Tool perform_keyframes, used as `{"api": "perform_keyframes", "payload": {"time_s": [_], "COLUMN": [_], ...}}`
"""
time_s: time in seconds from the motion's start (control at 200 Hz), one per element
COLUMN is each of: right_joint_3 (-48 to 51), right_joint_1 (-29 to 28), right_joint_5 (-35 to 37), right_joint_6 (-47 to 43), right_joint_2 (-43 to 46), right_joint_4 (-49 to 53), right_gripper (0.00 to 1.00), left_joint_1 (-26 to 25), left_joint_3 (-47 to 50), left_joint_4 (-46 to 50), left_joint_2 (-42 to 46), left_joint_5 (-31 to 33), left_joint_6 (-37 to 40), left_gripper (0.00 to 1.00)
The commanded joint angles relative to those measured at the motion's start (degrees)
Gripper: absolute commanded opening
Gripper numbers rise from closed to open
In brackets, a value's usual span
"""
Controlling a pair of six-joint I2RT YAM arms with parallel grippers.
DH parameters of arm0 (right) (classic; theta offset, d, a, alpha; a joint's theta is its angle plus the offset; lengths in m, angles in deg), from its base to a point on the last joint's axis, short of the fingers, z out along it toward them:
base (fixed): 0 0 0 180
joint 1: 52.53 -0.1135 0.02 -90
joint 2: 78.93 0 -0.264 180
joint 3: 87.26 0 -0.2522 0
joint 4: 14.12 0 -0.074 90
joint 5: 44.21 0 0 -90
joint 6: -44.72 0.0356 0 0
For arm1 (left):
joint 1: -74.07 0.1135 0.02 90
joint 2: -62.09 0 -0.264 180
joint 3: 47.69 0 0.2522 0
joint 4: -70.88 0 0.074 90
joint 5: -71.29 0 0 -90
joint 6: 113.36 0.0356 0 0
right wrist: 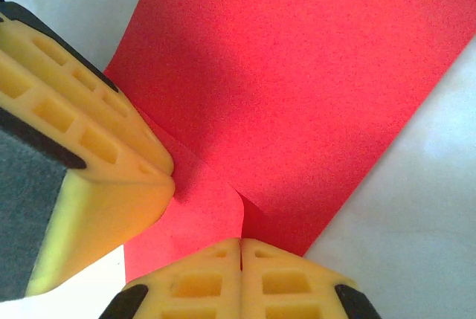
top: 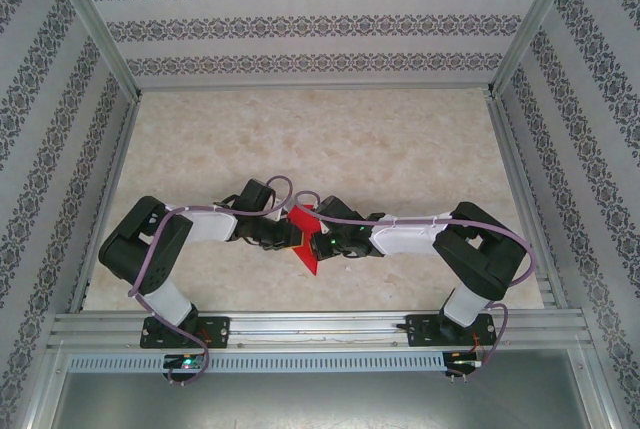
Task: Fold a paper plane with a square sheet of paper (fold left side to right side)
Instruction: Third fold the triangle at the center of the table.
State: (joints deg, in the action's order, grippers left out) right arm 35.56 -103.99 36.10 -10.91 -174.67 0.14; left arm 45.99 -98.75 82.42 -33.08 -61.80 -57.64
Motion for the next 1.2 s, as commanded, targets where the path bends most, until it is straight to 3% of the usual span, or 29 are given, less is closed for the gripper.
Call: {"api": "perform_keyframes", "payload": {"time_s": [0.0, 0.06, 0.35, 0.51, 0.655, 0.899, 1.194], "right_joint_3": [1.0, 0.33, -3.21, -1.01, 2.12, 3.39, 1.92], "right_joint_1": [0.55, 0.81, 2.89, 3.99, 3.76, 0.33, -1.84], "right_joint_5": [0.4, 0.29, 0.0, -0.29, -4.24, -14.19, -14.61], "right_joint_6": [-0.23, -0.61, -2.13, 0.01, 4.37, 12.55, 15.46], "right_joint_2": [-2.58, -2.03, 3.48, 8.32, 11.9, 8.6, 1.42], "right_joint_4": [7.66, 8.07, 10.53, 11.48, 9.42, -2.2, -6.71], "right_gripper": [0.0, 0.01, 0.22, 0.27, 0.25, 0.09, 0.04], "left_joint_1": [-0.58, -0.53, -0.51, -0.51, -0.52, -0.53, -0.54], "left_joint_3": [0.47, 0.58, 0.6, 0.71, 0.43, 0.05, 0.08], "left_joint_4": [1.08, 1.56, 2.46, 2.42, 2.54, 2.47, 2.22], "left_joint_2": [-2.25, -2.51, -3.09, -2.96, -3.08, -3.4, -3.53], "left_joint_5": [3.37, 3.85, 4.59, 4.68, 4.68, 4.77, 4.68], "left_joint_6": [2.6, 2.82, 3.17, 3.24, 3.35, 3.61, 3.61], "left_gripper": [0.16, 0.16, 0.16, 0.15, 0.16, 0.15, 0.16]}}
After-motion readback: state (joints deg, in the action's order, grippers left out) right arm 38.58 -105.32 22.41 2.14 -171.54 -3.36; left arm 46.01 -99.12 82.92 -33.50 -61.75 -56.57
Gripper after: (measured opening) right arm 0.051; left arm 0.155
